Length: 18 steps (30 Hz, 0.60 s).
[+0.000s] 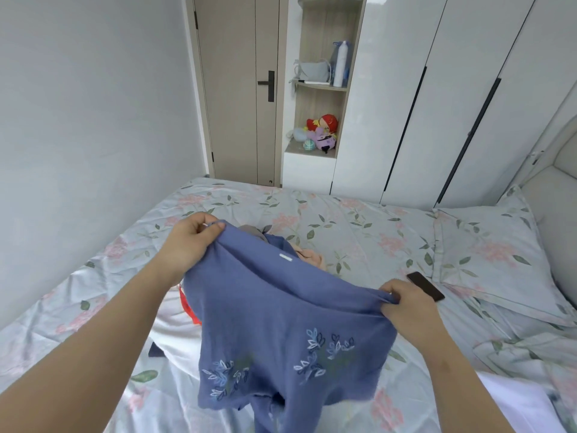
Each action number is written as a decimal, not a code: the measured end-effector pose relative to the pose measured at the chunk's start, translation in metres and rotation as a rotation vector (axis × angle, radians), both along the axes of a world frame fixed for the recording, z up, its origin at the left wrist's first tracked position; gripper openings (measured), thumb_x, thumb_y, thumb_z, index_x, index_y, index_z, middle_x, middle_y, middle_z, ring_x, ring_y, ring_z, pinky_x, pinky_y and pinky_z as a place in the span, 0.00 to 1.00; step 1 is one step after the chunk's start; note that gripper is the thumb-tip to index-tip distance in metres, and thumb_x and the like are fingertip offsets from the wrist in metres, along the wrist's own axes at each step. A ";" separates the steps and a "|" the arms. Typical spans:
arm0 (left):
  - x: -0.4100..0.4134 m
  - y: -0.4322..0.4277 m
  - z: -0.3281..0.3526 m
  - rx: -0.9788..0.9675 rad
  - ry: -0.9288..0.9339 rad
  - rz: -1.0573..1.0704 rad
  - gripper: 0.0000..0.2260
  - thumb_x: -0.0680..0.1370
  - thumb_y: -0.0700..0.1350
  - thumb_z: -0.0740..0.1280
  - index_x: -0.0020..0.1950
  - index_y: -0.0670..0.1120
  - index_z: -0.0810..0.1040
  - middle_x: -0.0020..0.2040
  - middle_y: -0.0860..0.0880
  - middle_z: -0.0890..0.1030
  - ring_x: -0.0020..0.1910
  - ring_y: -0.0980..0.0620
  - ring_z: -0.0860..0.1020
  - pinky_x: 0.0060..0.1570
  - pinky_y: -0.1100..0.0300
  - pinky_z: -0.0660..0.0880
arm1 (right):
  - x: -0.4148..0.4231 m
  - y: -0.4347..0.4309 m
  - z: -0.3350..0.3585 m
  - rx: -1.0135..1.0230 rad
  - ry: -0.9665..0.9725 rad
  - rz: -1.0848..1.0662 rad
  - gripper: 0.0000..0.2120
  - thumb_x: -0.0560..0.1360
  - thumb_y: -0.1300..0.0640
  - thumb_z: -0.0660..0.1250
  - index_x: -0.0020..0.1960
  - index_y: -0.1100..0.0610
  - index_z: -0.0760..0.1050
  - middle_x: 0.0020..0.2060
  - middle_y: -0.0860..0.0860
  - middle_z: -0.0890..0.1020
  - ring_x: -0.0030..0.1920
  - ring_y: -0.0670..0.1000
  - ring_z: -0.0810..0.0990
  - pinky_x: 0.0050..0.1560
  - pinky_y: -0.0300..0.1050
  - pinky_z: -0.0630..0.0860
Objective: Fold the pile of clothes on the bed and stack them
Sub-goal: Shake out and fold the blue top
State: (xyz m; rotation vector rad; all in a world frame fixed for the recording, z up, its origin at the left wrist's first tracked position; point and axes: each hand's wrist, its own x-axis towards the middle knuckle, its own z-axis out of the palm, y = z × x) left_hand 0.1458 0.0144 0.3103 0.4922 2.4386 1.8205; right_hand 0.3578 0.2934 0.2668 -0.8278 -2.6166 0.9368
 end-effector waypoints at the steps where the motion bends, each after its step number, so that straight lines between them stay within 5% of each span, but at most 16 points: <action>1: 0.000 -0.002 0.001 -0.025 -0.009 -0.027 0.06 0.77 0.43 0.68 0.39 0.49 0.77 0.33 0.49 0.73 0.33 0.53 0.70 0.35 0.62 0.67 | 0.000 0.001 -0.002 0.022 0.005 -0.028 0.08 0.70 0.70 0.64 0.38 0.59 0.73 0.33 0.53 0.74 0.36 0.54 0.69 0.31 0.36 0.63; 5: 0.003 -0.015 0.002 -0.205 -0.036 -0.294 0.08 0.70 0.38 0.74 0.41 0.49 0.80 0.35 0.52 0.74 0.35 0.58 0.72 0.37 0.72 0.69 | 0.001 0.002 -0.006 -0.163 0.115 -0.113 0.08 0.72 0.68 0.63 0.38 0.59 0.76 0.35 0.49 0.77 0.39 0.51 0.73 0.36 0.42 0.64; 8: 0.002 -0.030 0.006 -0.317 -0.168 -0.472 0.13 0.69 0.31 0.73 0.47 0.46 0.81 0.38 0.52 0.80 0.39 0.59 0.78 0.42 0.72 0.72 | 0.004 0.004 -0.001 -0.389 0.245 -0.051 0.15 0.74 0.67 0.62 0.30 0.59 0.66 0.27 0.51 0.65 0.31 0.50 0.62 0.34 0.45 0.57; 11: -0.001 -0.040 0.013 -0.381 -0.235 -0.579 0.10 0.69 0.29 0.72 0.41 0.44 0.82 0.36 0.51 0.81 0.37 0.58 0.78 0.39 0.69 0.74 | 0.007 0.006 0.004 -0.518 0.411 0.005 0.25 0.75 0.66 0.64 0.25 0.50 0.58 0.25 0.47 0.57 0.28 0.47 0.56 0.30 0.41 0.54; 16: -0.006 -0.037 0.015 0.093 -0.376 -0.441 0.08 0.67 0.49 0.76 0.38 0.45 0.84 0.38 0.47 0.83 0.36 0.52 0.80 0.36 0.63 0.78 | 0.008 0.005 0.015 -0.932 0.578 0.019 0.17 0.68 0.56 0.70 0.26 0.50 0.65 0.25 0.49 0.65 0.28 0.47 0.65 0.28 0.36 0.62; 18: -0.004 -0.027 0.006 0.031 -0.353 -0.285 0.10 0.74 0.48 0.70 0.33 0.47 0.82 0.37 0.47 0.81 0.36 0.52 0.79 0.38 0.63 0.76 | 0.007 0.006 0.015 -0.753 0.377 0.038 0.16 0.72 0.54 0.70 0.30 0.53 0.67 0.28 0.52 0.67 0.32 0.50 0.67 0.34 0.41 0.64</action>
